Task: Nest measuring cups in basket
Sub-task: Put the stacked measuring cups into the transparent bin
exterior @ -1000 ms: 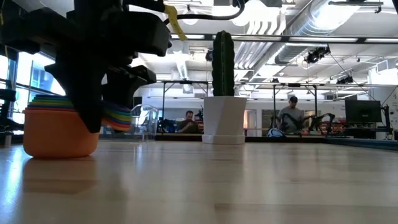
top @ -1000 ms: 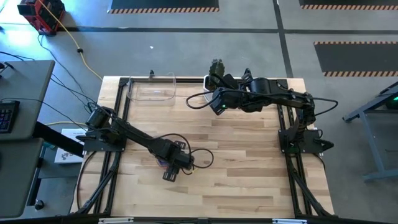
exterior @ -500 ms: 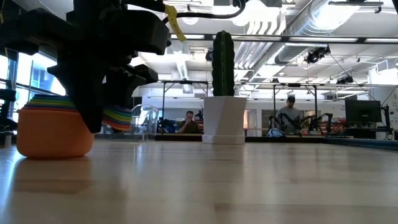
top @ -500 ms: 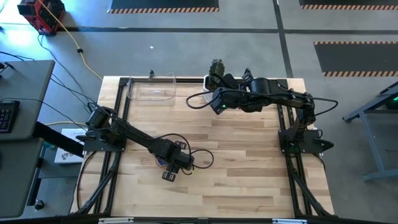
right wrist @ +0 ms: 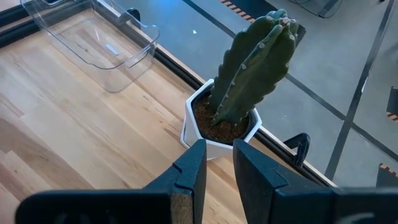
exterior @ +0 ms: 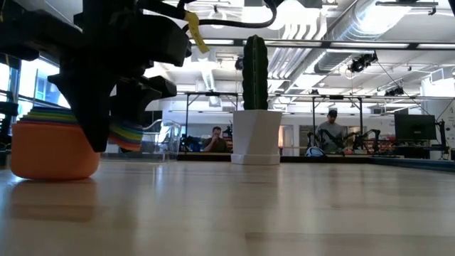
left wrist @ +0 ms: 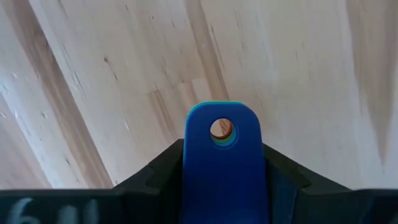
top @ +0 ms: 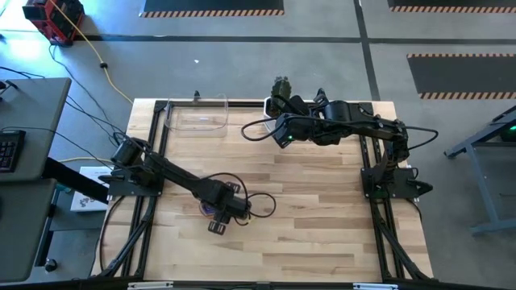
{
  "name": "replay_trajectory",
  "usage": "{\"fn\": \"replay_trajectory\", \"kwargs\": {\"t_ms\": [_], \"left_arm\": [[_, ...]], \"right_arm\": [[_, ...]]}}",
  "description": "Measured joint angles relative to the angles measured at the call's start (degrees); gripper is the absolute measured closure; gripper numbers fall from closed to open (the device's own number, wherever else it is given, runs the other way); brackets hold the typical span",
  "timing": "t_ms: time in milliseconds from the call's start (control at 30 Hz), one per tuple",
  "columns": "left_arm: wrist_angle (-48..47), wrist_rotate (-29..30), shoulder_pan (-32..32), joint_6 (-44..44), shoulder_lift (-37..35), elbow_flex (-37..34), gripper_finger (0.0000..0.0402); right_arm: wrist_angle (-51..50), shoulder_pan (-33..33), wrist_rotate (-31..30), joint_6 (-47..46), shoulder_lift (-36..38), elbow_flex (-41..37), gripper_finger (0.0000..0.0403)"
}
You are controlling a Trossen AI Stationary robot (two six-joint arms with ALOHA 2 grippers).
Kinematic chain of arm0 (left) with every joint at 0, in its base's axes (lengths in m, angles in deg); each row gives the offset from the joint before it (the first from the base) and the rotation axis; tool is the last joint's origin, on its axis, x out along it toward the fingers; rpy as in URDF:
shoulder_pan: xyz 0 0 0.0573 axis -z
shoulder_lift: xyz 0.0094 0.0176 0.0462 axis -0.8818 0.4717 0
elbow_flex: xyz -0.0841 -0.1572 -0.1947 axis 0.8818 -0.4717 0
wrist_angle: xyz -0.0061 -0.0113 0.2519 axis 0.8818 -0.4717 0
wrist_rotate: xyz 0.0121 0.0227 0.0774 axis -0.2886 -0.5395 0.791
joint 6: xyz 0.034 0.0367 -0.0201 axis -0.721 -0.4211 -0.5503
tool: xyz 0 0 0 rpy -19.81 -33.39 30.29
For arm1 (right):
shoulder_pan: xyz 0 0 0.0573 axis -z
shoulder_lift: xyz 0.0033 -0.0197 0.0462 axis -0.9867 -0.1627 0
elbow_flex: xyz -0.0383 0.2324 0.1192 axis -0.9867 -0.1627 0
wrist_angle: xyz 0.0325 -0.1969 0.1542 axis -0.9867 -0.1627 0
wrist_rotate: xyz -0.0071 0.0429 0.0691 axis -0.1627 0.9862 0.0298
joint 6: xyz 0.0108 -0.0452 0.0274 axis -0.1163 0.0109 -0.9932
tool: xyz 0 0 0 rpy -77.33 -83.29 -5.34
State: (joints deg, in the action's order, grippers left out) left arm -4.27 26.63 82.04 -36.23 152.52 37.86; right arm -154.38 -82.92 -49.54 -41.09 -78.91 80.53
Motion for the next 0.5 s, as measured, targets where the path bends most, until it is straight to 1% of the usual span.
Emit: {"fn": "replay_trajectory", "kwargs": {"t_ms": [167, 500], "left_arm": [[0.0, -0.2, -0.9, -0.2, -1.0, 0.0, 0.026], [-1.4, -0.2, -1.7, -1.4, -1.2, 0.0, 0.026]], "right_arm": [[0.0, 0.0, 1.0, 0.0, 0.0, 0.0, 0.033], [0.0, 0.0, 1.2, 0.4, 0.0, 0.0, 0.033]]}}
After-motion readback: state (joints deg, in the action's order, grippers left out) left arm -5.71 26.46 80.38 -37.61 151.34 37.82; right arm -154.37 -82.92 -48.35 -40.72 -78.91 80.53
